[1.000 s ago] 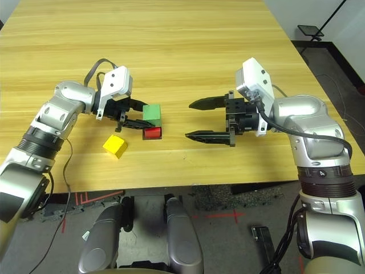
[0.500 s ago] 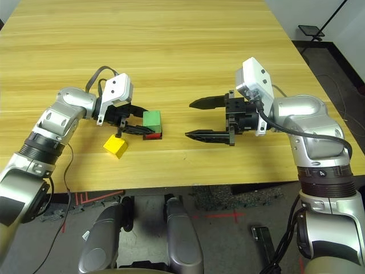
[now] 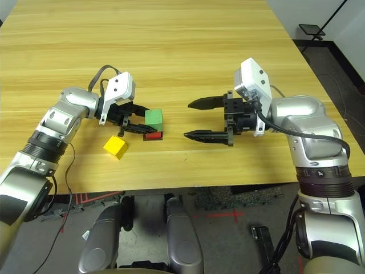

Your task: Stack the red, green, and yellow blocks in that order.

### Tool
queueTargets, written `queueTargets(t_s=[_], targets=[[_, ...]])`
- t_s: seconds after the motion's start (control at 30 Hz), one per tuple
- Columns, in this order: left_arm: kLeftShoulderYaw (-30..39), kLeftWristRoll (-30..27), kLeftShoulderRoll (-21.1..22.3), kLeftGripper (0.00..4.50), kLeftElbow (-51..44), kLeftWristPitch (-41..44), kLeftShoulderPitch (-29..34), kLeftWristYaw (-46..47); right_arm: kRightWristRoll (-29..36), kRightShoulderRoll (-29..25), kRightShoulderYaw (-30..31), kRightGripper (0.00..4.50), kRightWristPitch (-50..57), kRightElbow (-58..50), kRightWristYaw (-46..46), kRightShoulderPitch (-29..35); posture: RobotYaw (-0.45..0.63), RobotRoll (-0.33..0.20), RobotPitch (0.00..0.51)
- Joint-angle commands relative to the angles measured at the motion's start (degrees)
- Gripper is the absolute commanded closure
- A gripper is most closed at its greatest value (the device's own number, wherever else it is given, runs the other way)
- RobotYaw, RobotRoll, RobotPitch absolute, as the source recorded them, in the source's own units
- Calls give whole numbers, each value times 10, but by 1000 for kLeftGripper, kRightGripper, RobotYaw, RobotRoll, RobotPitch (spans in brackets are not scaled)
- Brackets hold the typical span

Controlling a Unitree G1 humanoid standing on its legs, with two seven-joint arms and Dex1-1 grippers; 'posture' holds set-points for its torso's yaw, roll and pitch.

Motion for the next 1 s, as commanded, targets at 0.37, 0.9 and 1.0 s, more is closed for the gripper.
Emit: queueTargets(t_s=[0.37,0.9,1.0], targets=[[4,1,12,2451,-28,14,15,-10,-2,12,13,0,-9,10,6,-13,294,73,290],[4,6,7,2451,-32,22,16,-10,-1,15,13,0,-11,7,3,-12,283,75,282],[4,6,5,2451,-30,21,15,-9,-1,16,13,0,-11,5,3,-11,280,74,285]])
